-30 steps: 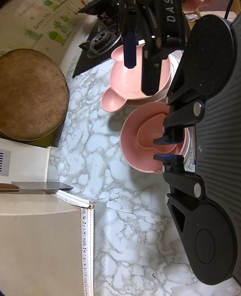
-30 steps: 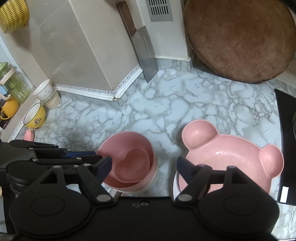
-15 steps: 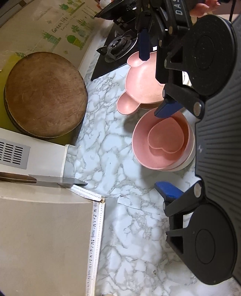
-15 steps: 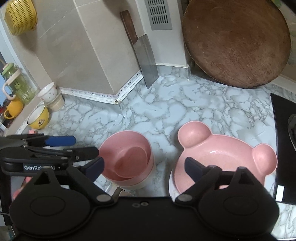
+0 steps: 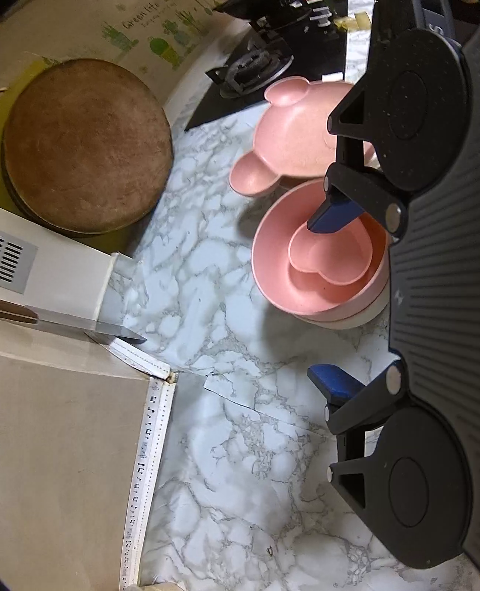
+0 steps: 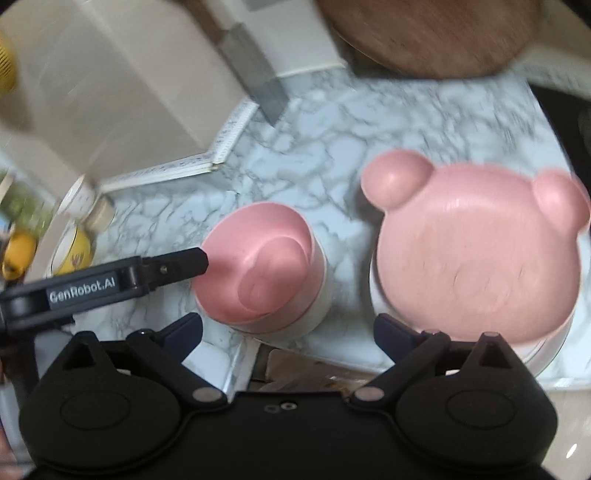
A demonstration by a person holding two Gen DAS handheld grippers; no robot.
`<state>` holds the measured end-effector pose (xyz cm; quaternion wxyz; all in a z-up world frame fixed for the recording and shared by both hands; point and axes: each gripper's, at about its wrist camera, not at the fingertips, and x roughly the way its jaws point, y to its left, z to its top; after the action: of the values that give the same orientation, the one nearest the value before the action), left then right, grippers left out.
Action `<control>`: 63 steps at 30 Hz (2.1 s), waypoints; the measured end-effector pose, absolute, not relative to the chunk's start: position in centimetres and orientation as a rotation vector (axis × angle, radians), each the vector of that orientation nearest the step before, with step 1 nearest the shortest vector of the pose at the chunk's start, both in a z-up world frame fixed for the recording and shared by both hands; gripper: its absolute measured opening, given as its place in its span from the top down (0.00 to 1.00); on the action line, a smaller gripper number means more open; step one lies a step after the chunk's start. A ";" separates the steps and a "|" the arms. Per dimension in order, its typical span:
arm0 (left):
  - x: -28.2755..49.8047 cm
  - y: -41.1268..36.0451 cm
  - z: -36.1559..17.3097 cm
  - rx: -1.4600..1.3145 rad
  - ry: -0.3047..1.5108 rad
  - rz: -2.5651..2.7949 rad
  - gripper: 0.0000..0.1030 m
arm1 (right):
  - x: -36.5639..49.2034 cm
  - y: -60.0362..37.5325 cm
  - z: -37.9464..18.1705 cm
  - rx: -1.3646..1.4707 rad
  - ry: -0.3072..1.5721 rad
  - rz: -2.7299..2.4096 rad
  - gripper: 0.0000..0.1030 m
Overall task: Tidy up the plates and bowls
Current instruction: 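Move both grippers to the rim of the nested bowls and close, then lift the nested bowls with both grippers and carry them over the bear plate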
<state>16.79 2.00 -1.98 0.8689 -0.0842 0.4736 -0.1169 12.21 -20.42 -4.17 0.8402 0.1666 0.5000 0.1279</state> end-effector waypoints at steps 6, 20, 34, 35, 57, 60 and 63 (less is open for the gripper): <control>18.4 1.8 -3.9 -0.195 1.039 -0.237 0.25 | 13.3 -19.6 -6.1 0.391 1.113 0.227 0.18; 20.4 1.4 -6.0 -0.207 1.082 -0.244 0.25 | 15.7 -18.4 -7.6 0.413 1.145 0.252 0.28; 20.3 1.0 -7.2 -0.197 1.089 -0.247 0.27 | 17.1 -18.2 -9.6 0.410 1.218 0.243 0.41; 20.3 1.1 -7.4 -0.201 1.093 -0.249 0.31 | 17.1 -18.2 -9.7 0.408 1.222 0.242 0.41; 19.6 1.7 -7.4 -0.262 1.128 -0.216 0.63 | 16.5 -17.9 -9.0 0.382 1.215 0.202 0.58; 19.2 1.7 -6.8 -0.263 1.120 -0.213 0.63 | 16.2 -17.9 -8.5 0.368 1.204 0.201 0.61; 18.9 1.5 -6.1 -0.266 1.122 -0.203 0.64 | 15.9 -18.0 -7.9 0.365 1.193 0.203 0.62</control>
<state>18.89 1.55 -6.09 0.8335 -0.1256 0.5295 -0.0958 15.93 -18.04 -7.90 0.8069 0.1708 0.5574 0.0950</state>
